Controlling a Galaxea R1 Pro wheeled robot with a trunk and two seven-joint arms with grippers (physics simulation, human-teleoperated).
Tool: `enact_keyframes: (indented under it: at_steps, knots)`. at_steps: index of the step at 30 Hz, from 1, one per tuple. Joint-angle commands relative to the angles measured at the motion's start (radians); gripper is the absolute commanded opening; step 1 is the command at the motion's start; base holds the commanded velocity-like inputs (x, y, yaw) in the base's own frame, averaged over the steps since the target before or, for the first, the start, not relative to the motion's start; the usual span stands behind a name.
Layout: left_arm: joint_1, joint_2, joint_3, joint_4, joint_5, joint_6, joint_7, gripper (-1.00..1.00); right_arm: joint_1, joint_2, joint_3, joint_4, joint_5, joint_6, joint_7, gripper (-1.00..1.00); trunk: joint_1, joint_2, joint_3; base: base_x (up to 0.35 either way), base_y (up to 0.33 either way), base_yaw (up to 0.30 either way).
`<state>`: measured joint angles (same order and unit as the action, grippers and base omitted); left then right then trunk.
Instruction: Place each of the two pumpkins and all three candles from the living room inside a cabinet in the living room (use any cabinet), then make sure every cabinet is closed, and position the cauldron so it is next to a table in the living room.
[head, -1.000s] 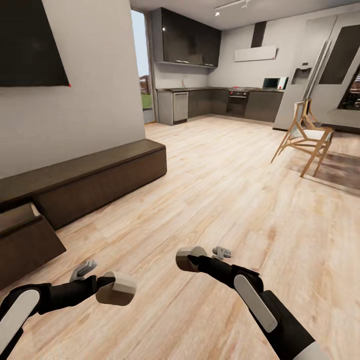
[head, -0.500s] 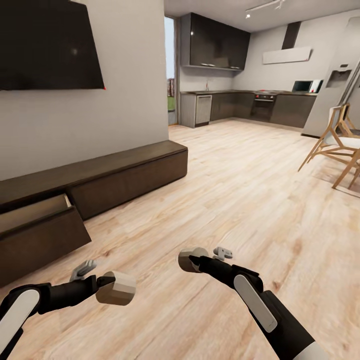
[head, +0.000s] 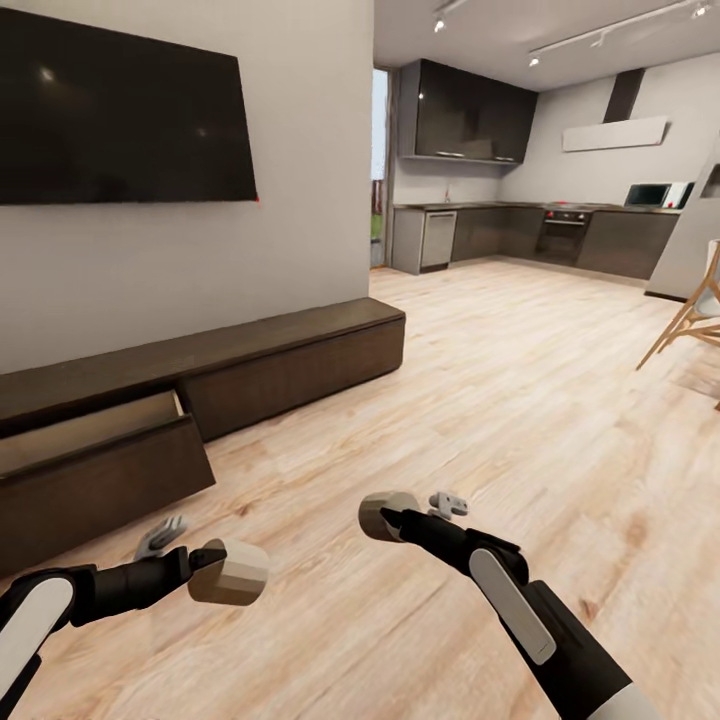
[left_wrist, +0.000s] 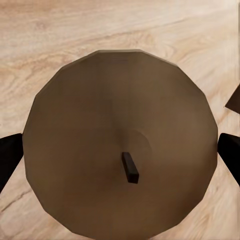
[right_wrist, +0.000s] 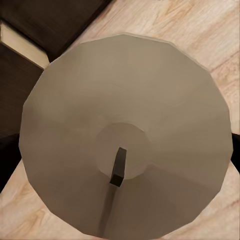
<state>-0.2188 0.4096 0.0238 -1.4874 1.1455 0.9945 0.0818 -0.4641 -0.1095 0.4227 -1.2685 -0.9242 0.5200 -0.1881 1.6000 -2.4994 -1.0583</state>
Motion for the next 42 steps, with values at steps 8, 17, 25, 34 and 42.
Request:
enact_keyframes:
  at_steps: [8, 17, 25, 34, 42]
  knots:
    - [-0.001, 0.000, 0.001, -0.001, 0.010, 0.004, 0.007, -1.00, -0.001, 0.002, 0.007, 0.001, -0.015, 0.009, -0.013, -1.00, -0.031, 0.056, 0.024, 0.000, 0.000, 0.237]
    - [-0.001, 0.000, 0.001, -0.001, 0.015, 0.005, 0.007, -1.00, -0.001, 0.002, 0.008, 0.001, -0.015, 0.009, -0.016, -1.00, -0.065, 0.119, 0.052, 0.000, 0.000, 0.280]
    - [-0.001, 0.000, 0.001, -0.001, 0.016, 0.005, 0.007, -1.00, -0.001, 0.002, 0.008, 0.001, -0.015, 0.009, -0.032, -1.00, -0.096, 0.175, 0.077, 0.000, 0.000, 0.280]
    - [0.002, 0.000, 0.022, -0.001, 0.014, 0.006, 0.008, -1.00, -0.001, 0.002, 0.008, 0.003, -0.015, 0.009, -0.036, -1.00, -0.096, 0.175, 0.075, 0.001, 0.000, 0.280]
    - [0.002, 0.001, 0.047, 0.002, 0.013, 0.006, 0.008, -1.00, -0.001, 0.001, 0.007, 0.022, -0.011, 0.004, -0.033, -1.00, -0.096, 0.175, 0.072, 0.173, 0.173, 0.280]
